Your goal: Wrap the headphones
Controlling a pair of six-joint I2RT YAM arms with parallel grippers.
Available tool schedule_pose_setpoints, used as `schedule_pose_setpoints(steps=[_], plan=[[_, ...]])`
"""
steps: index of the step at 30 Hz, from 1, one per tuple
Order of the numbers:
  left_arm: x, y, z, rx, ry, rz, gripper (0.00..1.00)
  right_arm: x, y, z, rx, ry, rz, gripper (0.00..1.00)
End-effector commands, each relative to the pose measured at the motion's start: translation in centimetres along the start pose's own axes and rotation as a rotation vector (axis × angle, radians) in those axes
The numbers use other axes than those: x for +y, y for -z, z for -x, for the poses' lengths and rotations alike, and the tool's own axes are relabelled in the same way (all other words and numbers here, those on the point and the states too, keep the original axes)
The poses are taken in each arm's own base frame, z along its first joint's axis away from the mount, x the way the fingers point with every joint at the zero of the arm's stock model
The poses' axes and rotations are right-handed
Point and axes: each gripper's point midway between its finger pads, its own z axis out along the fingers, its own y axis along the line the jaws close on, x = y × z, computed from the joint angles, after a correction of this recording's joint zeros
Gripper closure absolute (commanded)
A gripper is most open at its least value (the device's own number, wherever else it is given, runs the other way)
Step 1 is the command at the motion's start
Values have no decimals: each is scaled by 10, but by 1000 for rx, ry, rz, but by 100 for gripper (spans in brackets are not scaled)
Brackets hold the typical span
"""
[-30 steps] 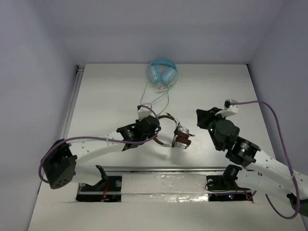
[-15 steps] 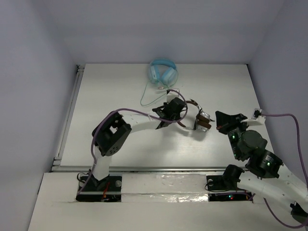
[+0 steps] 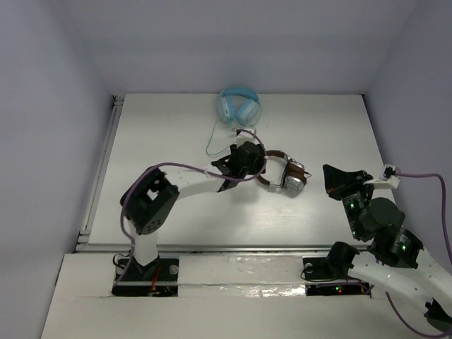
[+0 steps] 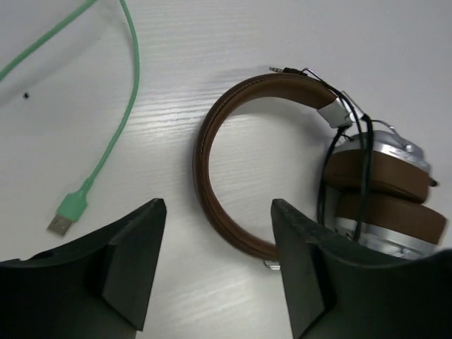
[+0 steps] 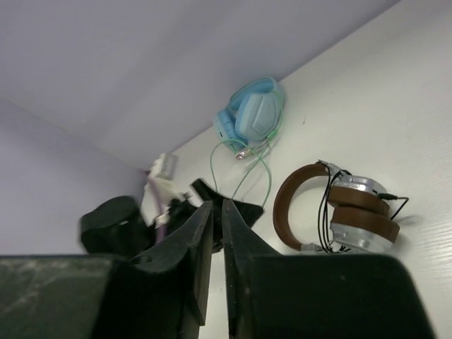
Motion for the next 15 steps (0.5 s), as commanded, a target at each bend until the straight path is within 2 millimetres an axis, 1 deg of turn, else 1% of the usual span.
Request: schedule_pose_setpoints(steps=[1,2,3,4,5,6,7,8,9,10,11,12,13,14,15], plan=[[-30,69,87,-237,74,-161,41,10,5,29,-70,-53,32,84],[-30,82,98,-277,78,-178,39,12,7,33,-77,-59,48,80],[-24,92,98,-290,78,-182,35,15,9,37,-84,-67,66,78],[-27,120,121,-350,102,-223,33,18,11,44,-98,-76,80,76],[-26,132,127,-373,104,-238,32,19,12,48,-105,-80,89,70],[-23,142,128,-384,105,-250,27,24,15,55,-110,-91,107,66],[-23,167,143,-428,121,-284,26,28,16,59,-115,-88,117,62],[-21,175,143,-430,122,-293,25,32,15,60,-112,-79,121,54],[-17,182,139,-426,120,-303,23,39,17,69,-117,-84,139,50],[-16,206,150,-466,136,-342,23,40,17,71,-117,-60,136,46],[-11,225,151,-487,143,-374,23,44,17,80,-126,-43,129,37],[-7,219,141,-466,133,-362,23,44,15,78,-123,-35,121,33],[-3,244,152,-512,159,-395,22,47,18,89,-138,-25,121,27],[1,253,151,-520,163,-409,21,48,19,94,-146,-22,119,15],[6,260,148,-525,164,-414,20,48,19,98,-151,-17,114,9]])
